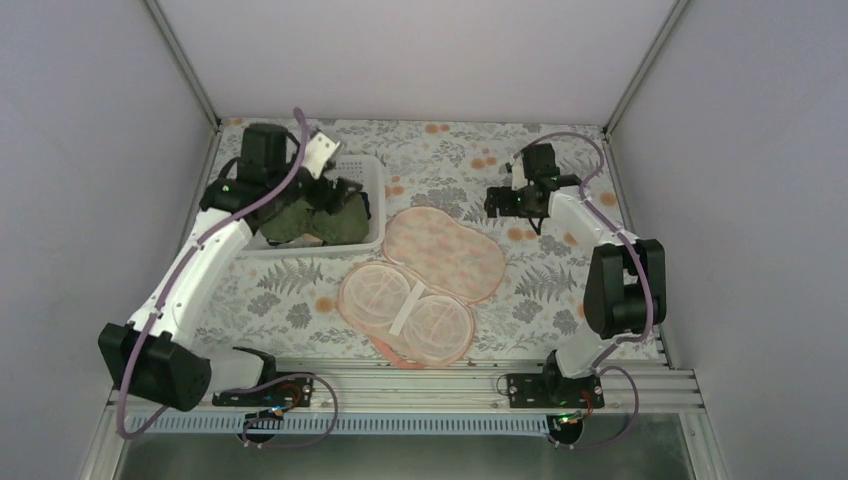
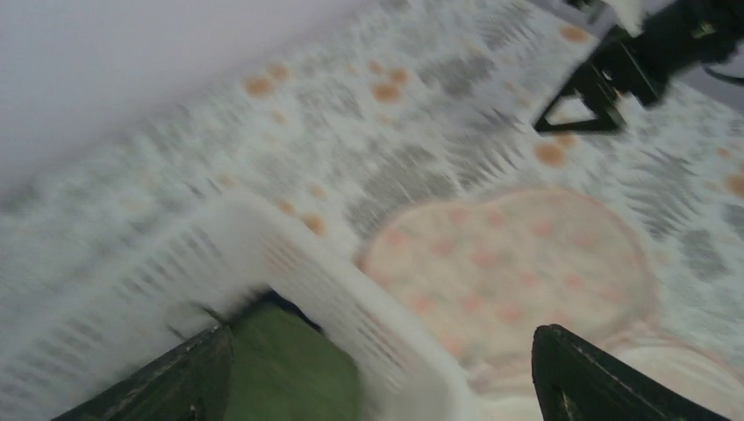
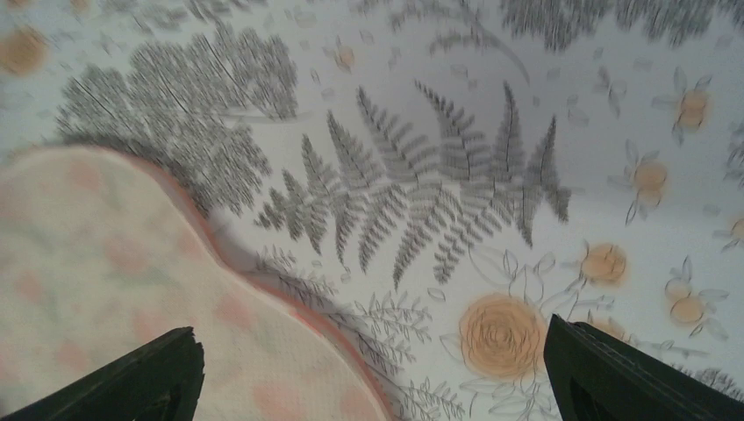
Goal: Unzip the laundry bag and remove the bra
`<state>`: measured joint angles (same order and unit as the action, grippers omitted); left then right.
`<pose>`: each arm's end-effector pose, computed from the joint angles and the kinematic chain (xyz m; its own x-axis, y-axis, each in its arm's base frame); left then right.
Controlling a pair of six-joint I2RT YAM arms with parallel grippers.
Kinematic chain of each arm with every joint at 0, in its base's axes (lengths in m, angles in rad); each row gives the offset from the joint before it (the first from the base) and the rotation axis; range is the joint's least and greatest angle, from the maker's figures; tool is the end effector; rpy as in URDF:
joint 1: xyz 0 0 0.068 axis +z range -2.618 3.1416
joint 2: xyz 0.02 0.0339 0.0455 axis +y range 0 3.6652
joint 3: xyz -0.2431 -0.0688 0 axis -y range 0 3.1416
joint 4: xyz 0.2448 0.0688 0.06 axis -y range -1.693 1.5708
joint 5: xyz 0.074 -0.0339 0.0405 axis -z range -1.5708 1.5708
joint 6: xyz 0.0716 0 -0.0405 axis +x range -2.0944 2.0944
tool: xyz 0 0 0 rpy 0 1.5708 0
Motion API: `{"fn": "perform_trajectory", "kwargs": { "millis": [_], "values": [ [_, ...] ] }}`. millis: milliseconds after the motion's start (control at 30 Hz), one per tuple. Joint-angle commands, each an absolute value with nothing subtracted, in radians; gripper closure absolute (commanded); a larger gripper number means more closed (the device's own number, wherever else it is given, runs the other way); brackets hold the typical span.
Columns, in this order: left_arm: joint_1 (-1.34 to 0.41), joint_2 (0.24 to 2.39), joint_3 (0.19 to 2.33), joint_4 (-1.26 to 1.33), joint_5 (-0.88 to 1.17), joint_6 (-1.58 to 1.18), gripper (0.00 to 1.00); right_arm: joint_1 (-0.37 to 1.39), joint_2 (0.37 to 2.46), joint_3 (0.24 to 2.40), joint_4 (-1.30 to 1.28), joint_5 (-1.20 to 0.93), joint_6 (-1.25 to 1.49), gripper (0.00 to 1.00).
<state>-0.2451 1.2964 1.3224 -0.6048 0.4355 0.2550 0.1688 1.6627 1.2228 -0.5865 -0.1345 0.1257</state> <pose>0.2969 -0.1054 0.3379 -0.3716 0.3287 -0.8683 0.6783 0.7347 -0.0121 0.3576 0.0707 0.1816 -0.8661 -0.0216 -0.4994 -0.1274 0.9756 0.1787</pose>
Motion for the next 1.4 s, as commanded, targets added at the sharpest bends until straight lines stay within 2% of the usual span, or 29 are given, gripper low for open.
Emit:
{"fn": "perform_trajectory", "kwargs": {
  "millis": [0,67,233,333,467,500,600,767,867,1167,1367],
  "values": [
    [-0.265,1.195,1.176,-0.778,0.541,0.094,0.10,0.169,1.689,1.141,-0.617,-0.144,0.148,0.02],
    [-0.264,1.150,1.072,-0.783,0.592,0.022,0.05,0.176,1.693,1.089,-0.607,-0.172,0.148,0.04],
    [-0.256,1.086,0.808,-0.695,0.815,-0.244,0.05,0.210,1.721,1.027,-0.594,-0.165,0.148,0.07],
    [-0.247,1.093,0.761,-0.705,0.789,-0.291,0.05,0.218,1.731,1.009,-0.578,-0.176,0.145,0.08],
    [-0.248,1.104,0.731,-0.712,0.778,-0.329,0.04,0.225,1.755,1.002,-0.563,-0.205,0.130,0.19],
    [-0.250,1.104,0.710,-0.716,0.766,-0.334,0.01,0.228,1.764,1.003,-0.560,-0.214,0.126,0.24],
    [-0.249,1.094,0.599,-0.712,0.758,-0.358,0.00,0.234,1.787,1.013,-0.556,-0.239,0.111,0.36],
    [-0.246,1.095,0.503,-0.669,0.730,-0.410,0.00,0.240,1.783,1.037,-0.571,-0.216,0.115,0.79],
    [-0.246,1.110,0.494,-0.608,0.741,-0.433,0.00,0.240,1.725,1.042,-0.572,-0.212,0.121,0.95],
    [-0.247,1.165,0.425,-0.451,0.747,-0.515,0.10,0.240,1.546,1.073,-0.667,-0.132,0.122,0.96],
    [-0.264,1.222,0.416,-0.324,0.742,-0.554,0.29,0.241,1.440,1.093,-0.709,-0.101,0.129,0.96]
  ]
}}
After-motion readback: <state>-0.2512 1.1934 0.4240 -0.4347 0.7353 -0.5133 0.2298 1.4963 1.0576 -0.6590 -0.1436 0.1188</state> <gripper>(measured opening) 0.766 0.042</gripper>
